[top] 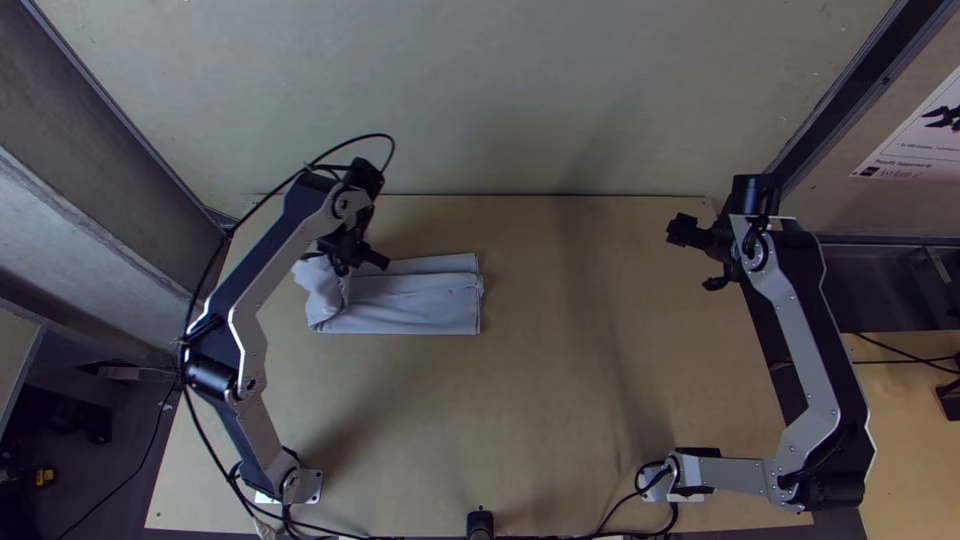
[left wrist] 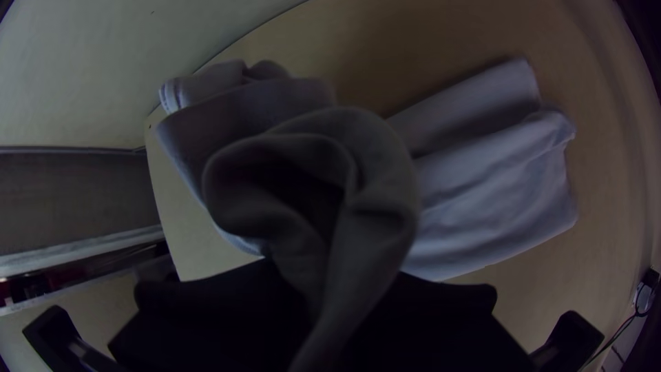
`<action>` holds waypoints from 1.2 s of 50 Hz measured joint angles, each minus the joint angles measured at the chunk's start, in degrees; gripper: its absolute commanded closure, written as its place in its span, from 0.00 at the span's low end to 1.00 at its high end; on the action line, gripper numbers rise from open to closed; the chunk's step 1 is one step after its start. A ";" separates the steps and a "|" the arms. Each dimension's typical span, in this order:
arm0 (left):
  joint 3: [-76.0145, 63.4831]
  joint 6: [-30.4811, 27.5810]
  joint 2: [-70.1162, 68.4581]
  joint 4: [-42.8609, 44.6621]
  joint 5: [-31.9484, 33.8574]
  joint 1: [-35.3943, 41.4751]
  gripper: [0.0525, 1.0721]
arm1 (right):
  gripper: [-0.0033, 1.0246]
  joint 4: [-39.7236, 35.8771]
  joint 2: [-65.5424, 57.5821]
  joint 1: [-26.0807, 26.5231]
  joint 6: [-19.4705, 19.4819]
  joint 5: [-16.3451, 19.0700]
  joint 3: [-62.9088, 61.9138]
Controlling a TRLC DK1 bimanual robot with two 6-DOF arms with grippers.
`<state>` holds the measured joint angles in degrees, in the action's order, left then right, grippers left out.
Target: Fold the t-shirt
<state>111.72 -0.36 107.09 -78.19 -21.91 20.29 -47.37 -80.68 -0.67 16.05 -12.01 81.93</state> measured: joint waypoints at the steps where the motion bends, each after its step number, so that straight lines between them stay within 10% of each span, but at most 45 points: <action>1: 0.37 0.11 0.39 0.00 -0.02 0.39 0.98 | 0.04 -0.02 0.09 0.00 0.00 0.00 -0.35; 36: 10.27 5.88 15.47 -1.01 0.94 14.58 0.96 | 0.04 3.96 4.26 1.22 0.26 0.00 -10.10; 38: 11.63 6.49 16.57 -1.03 1.90 15.26 0.83 | 0.04 4.33 4.52 1.22 0.31 -0.02 -10.67; 42: 14.14 8.50 18.80 -1.01 2.67 16.63 0.00 | 0.04 5.20 5.09 1.22 0.42 0.00 -12.24; 49: 18.75 14.82 23.08 2.38 5.60 18.40 0.04 | 0.04 6.40 6.67 1.05 0.44 0.00 -16.11; 60: 22.32 28.72 23.74 21.35 36.57 18.49 0.04 | 0.04 8.33 11.67 -1.60 1.27 0.00 -25.09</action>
<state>134.04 28.36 130.82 -56.84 14.66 38.79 -39.05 -69.01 -2.26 17.32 -12.01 56.84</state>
